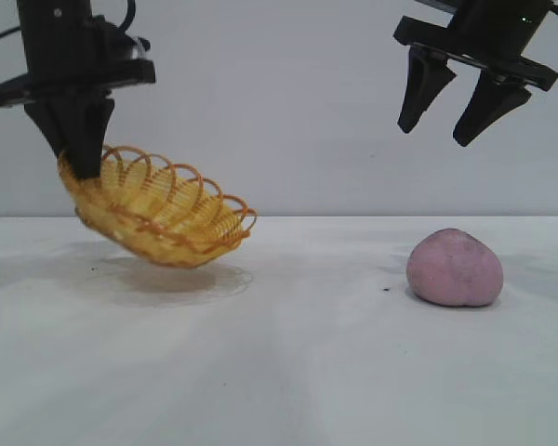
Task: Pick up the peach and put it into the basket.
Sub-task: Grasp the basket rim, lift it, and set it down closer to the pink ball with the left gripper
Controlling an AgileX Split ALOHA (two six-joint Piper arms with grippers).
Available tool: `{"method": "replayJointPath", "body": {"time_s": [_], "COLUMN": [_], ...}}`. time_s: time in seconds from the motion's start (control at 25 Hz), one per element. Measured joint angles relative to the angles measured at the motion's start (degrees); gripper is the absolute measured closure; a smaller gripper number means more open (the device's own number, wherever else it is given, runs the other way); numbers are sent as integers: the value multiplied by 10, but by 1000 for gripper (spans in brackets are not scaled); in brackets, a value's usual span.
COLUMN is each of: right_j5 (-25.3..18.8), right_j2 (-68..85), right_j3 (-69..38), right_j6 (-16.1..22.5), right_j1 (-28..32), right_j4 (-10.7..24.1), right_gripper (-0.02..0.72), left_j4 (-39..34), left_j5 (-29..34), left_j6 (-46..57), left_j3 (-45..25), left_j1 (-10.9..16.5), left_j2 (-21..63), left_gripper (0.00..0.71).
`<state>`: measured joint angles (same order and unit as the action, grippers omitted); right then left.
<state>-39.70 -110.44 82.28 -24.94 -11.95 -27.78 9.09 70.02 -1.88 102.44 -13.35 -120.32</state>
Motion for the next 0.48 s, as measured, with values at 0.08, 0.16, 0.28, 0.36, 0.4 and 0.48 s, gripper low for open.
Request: {"method": "replayJointPath", "body": {"time_s": [0.08, 0.16, 0.28, 0.36, 0.4, 0.48], "right_j5": [0, 0, 0, 0, 0, 0], "right_j2": [0, 0, 0, 0, 0, 0], "right_j3": [0, 0, 0, 0, 0, 0], "right_j6": [0, 0, 0, 0, 0, 0], "right_j1": [0, 0, 0, 0, 0, 0], "right_j4": [0, 0, 0, 0, 0, 0], "right_gripper": [265, 265, 265, 265, 265, 265], "left_j4": [31, 65, 98, 103, 107, 126], "left_j5": [0, -8, -43, -74, -96, -141], "left_j6": [13, 25, 42, 50, 52, 59], "left_j3": [0, -7, -51, -102, -131, -186], "left_j1": [0, 0, -5, -14, -19, -32], "left_j2": [12, 27, 52, 69, 79, 100], "left_gripper": [710, 710, 710, 710, 710, 710]}}
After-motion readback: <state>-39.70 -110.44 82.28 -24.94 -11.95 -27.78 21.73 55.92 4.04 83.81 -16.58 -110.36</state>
